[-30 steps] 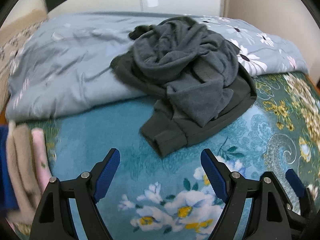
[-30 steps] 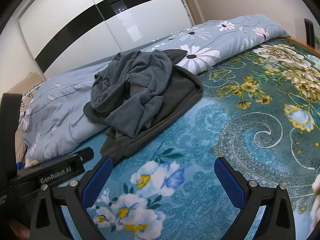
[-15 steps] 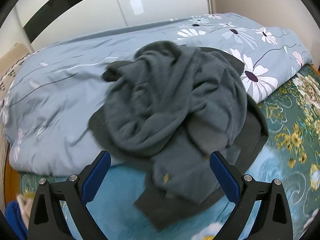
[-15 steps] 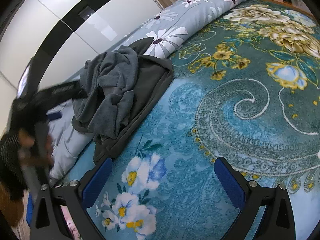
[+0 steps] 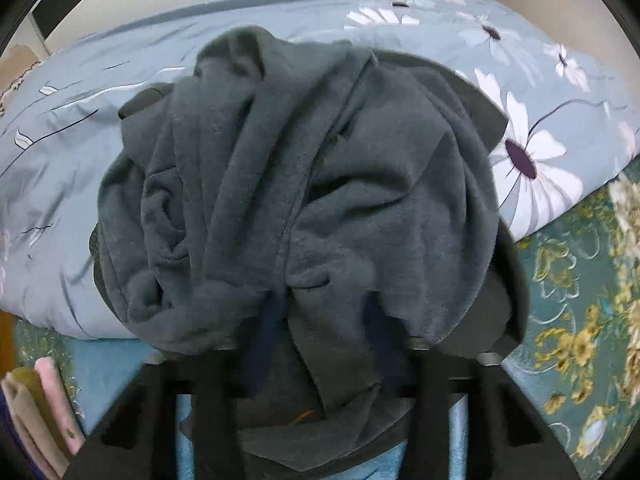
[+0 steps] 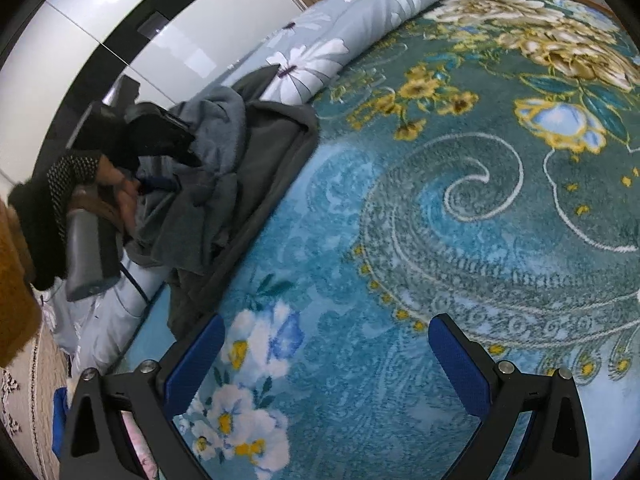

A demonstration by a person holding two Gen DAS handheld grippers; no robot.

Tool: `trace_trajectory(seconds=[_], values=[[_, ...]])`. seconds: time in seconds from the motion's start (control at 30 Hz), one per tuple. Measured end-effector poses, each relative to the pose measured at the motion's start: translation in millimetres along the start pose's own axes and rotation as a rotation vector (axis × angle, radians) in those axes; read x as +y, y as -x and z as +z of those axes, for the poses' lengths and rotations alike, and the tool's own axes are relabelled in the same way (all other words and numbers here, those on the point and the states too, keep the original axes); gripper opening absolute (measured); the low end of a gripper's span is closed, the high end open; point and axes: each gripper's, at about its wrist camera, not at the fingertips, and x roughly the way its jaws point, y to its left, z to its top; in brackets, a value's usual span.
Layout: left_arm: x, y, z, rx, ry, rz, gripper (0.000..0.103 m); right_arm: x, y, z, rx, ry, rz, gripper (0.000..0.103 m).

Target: Fold clothes

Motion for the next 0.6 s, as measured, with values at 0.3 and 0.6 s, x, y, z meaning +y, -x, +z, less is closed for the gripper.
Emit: trace_trajectory(seconds=[0.3, 0.6], values=[[4.7, 58.9, -41.5, -0.102, -0.192, -0.07, 0.01, -5.1, 5.8, -1.7, -0.005, -0.016, -0.012, 0.103], [78.9, 134.5, -148.4, -0.095, -0.175, -0.292, 0.01, -6.3, 33.3, -3.7, -0.048, -0.047, -0.035, 0.103]])
